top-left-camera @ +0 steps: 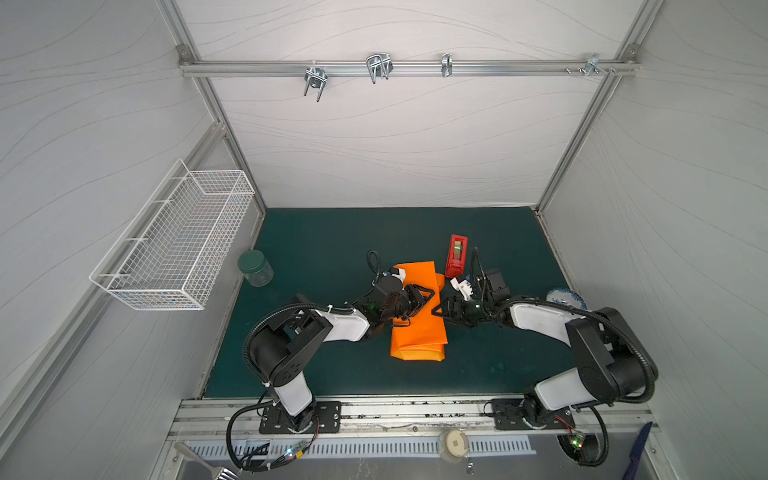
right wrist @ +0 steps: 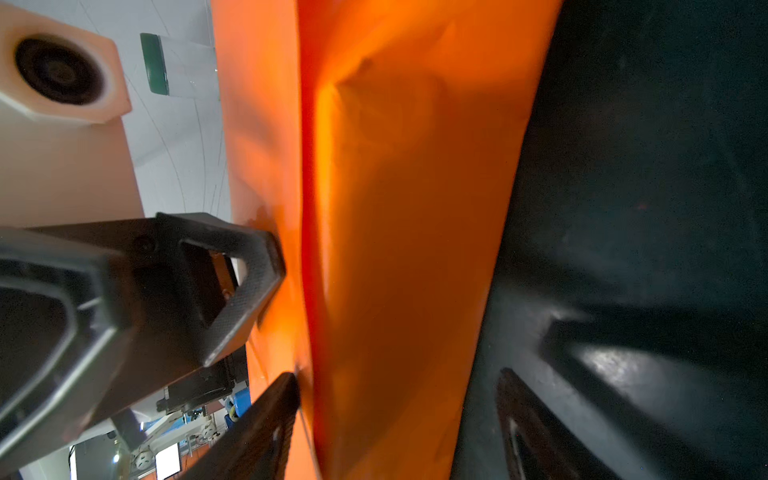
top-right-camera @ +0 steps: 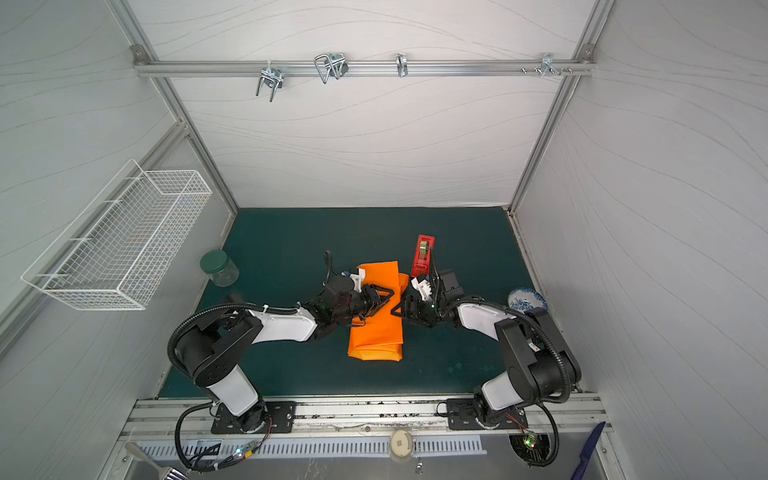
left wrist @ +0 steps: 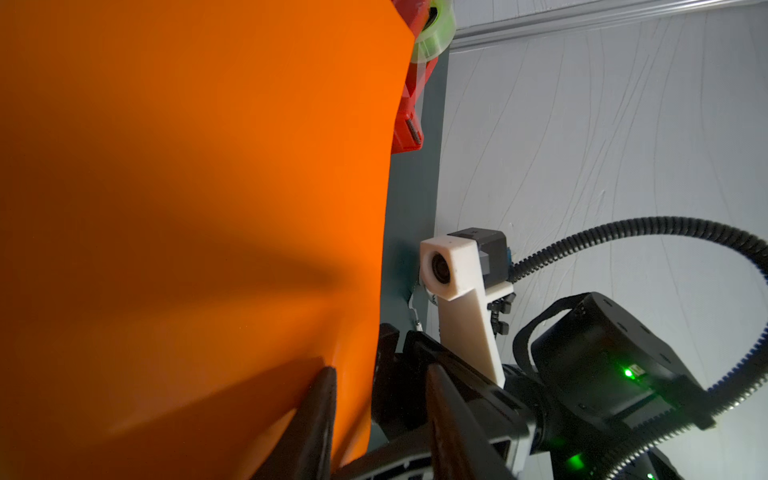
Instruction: Wrap the gift box in paper
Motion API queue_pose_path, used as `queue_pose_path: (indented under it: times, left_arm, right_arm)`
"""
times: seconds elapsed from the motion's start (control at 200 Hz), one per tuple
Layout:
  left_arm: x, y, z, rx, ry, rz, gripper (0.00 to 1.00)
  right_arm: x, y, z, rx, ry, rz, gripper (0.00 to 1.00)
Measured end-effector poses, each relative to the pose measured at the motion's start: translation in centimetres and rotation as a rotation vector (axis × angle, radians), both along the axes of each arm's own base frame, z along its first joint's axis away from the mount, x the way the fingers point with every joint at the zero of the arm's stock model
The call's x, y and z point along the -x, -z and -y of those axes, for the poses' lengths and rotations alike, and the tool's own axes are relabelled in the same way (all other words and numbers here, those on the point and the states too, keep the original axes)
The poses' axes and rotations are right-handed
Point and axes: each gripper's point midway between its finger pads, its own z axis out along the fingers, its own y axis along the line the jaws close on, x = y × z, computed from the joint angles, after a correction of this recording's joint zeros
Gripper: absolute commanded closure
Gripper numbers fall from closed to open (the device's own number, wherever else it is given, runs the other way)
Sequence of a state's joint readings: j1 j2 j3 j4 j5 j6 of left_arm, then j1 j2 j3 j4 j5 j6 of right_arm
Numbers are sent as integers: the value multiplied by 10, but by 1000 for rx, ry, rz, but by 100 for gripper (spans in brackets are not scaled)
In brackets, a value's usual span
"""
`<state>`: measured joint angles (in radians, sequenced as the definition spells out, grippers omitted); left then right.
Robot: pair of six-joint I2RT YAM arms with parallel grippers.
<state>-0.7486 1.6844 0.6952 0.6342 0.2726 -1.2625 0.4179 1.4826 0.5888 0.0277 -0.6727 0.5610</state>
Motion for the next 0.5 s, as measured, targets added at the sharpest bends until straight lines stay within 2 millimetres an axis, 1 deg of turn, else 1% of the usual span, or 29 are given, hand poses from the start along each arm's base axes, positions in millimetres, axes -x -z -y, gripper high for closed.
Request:
queue_pose_path:
  times: [0.08,0.18,0.26,0.315,0.36,0.405,0.5]
  left_arm:
    - [1,-1,-4,-47,16,1,56]
    - [6,-4,-14,-125,39,4,55]
    - [11,-5,-32,-203,52,10,54]
    - [14,-6,-44,-251,54,10,49]
    - [14,-9,-57,-292,50,21,44]
    - [13,-11,-70,-329,40,27,41]
    - [11,-7,-94,-406,30,29,40]
  right_arm:
    - [0,0,0,-10,-3,6,27]
    - [0,0,-1,-25,-8,12,29]
    - [0,0,-2,-31,-12,11,29]
    - [0,0,-2,-35,-13,10,30]
    - [0,0,-2,-37,-14,11,30]
    - [0,0,-2,-38,-15,11,30]
    - [0,0,-2,-38,-15,11,30]
